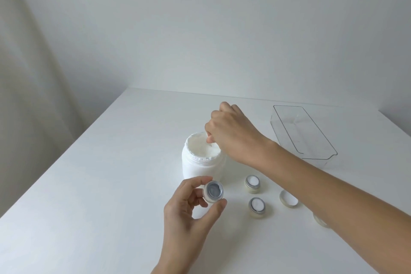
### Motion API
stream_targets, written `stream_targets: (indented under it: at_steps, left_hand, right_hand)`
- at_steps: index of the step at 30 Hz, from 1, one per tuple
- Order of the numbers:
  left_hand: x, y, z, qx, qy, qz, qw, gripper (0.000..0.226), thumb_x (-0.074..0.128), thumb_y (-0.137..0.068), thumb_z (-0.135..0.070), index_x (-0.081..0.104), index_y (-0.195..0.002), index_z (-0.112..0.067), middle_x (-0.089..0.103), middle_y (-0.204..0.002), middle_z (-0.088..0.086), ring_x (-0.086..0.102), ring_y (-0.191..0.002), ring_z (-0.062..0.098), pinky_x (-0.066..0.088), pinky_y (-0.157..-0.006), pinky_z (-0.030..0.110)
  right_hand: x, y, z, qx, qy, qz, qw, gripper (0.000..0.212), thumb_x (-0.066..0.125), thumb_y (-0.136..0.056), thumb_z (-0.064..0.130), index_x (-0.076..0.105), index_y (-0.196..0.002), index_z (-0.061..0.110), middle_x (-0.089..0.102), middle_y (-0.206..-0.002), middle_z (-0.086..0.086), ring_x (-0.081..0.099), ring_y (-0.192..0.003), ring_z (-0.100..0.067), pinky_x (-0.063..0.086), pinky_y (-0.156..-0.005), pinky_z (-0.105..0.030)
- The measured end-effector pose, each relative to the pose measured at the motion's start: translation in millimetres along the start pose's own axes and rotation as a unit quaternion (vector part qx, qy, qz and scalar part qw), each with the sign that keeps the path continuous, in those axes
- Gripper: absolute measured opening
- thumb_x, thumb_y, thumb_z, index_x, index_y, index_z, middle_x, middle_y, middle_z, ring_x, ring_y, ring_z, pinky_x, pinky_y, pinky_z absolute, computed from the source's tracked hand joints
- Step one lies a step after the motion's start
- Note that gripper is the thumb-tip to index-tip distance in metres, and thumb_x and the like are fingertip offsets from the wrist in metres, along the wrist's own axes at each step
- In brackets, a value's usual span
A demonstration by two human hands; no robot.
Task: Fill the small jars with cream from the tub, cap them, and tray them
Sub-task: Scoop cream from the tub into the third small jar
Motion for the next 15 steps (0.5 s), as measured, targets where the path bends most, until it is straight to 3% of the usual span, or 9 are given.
stream_targets:
  at_steps: [4,7,10,12,14,15]
  left_hand:
    - [-0.9,1.2,1.4,-0.024,0.012,-0.004,1.0,0.039,0.084,-0.065,-0.019,0.07,-0.099,-0.032,0.076,-0.084,-0.002,0.059,-0.067,0.013,0.051,-0.072,0.02]
    - [-2.0,1.1,3.0,-0.042,0.028,-0.012,0.999,0.039,0.085,-0.062,-0.02,0.07,-0.096,-0.033,0.076,-0.081,-0.003,0.059,-0.065,0.011,0.05,-0.07,0.017]
    - [-1.7,0.5,3.7,-0.052,0.042,-0.008,0.998,0.037,0.086,-0.062,-0.017,0.071,-0.094,-0.029,0.077,-0.08,0.0,0.059,-0.065,0.011,0.05,-0.068,0.016]
    - [-1.7,0.3,4.9,-0.06,0.05,-0.005,0.997,0.036,0.086,-0.062,-0.017,0.072,-0.093,-0.028,0.077,-0.079,0.001,0.058,-0.063,0.012,0.05,-0.068,0.017]
    - [-2.4,0.1,6.5,-0.067,0.057,-0.005,0.996,0.036,0.087,-0.06,-0.02,0.073,-0.093,-0.028,0.077,-0.078,0.003,0.057,-0.062,0.013,0.051,-0.068,0.017]
    - [-2.9,0.0,7.1,-0.07,0.06,-0.007,0.996,0.037,0.087,-0.059,-0.024,0.073,-0.093,-0.028,0.076,-0.078,0.003,0.057,-0.061,0.013,0.052,-0.068,0.018]
  right_hand:
    - [8.7,1.0,-6.7,0.054,-0.046,0.027,0.997,0.023,0.054,-0.094,0.031,0.057,-0.079,0.014,0.059,-0.087,-0.004,0.035,-0.085,-0.022,0.028,-0.076,-0.032]
    - [15.4,3.7,-14.3,0.103,-0.126,0.06,0.985,0.036,0.056,-0.094,0.029,0.044,-0.063,0.014,0.06,-0.077,-0.006,0.043,-0.087,-0.027,0.035,-0.083,-0.036]
    - [15.5,8.5,-22.8,0.15,-0.214,0.058,0.964,0.035,0.057,-0.093,0.027,0.051,-0.063,0.009,0.06,-0.068,-0.007,0.053,-0.085,-0.031,0.04,-0.088,-0.039]
    - [16.7,10.9,-31.6,0.184,-0.27,0.049,0.944,0.035,0.058,-0.092,0.026,0.057,-0.067,0.002,0.067,-0.074,-0.01,0.059,-0.083,-0.033,0.044,-0.082,-0.037]
    - [19.5,14.7,-42.1,0.219,-0.319,0.042,0.921,0.037,0.058,-0.092,0.024,0.049,-0.063,0.002,0.071,-0.081,-0.015,0.061,-0.08,-0.034,0.045,-0.073,-0.034]
    - [21.3,17.5,-47.8,0.238,-0.34,0.038,0.909,0.036,0.057,-0.092,0.024,0.048,-0.063,0.004,0.067,-0.073,-0.014,0.058,-0.07,-0.032,0.044,-0.064,-0.03]
Point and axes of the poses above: each hand's wrist, its own y-axis away from the middle knuckle, its own x-axis out of the palm, z = x × y, the point moved 7 cm from there along -y, towards the middle knuckle
